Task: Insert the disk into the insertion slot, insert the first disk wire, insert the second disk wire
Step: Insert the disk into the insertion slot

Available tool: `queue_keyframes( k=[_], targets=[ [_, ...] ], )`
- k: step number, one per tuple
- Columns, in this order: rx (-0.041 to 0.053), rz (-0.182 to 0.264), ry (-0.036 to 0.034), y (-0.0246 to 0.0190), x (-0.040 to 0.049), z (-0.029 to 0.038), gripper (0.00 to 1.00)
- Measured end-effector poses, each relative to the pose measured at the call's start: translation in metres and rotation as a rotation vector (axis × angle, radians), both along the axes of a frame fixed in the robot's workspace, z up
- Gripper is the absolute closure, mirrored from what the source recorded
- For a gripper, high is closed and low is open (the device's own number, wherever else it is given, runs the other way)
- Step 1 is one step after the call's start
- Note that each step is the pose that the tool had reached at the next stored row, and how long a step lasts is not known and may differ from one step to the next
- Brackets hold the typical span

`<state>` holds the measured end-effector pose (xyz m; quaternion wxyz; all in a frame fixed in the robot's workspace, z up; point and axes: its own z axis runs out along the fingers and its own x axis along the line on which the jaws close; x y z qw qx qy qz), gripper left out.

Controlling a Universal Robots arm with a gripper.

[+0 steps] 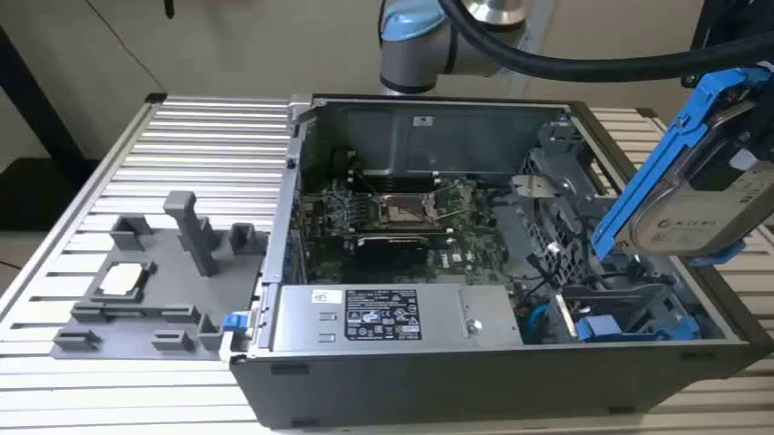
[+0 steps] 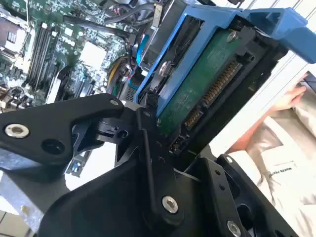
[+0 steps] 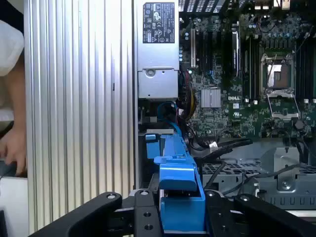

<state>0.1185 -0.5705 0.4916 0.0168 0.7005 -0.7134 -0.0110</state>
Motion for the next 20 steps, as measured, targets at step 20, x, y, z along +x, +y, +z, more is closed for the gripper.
queue_keyframes(
  k=[20],
  targets=[
    [-0.002,0.0,0.0,0.0,0.0001,-0.01,0.67]
  ],
)
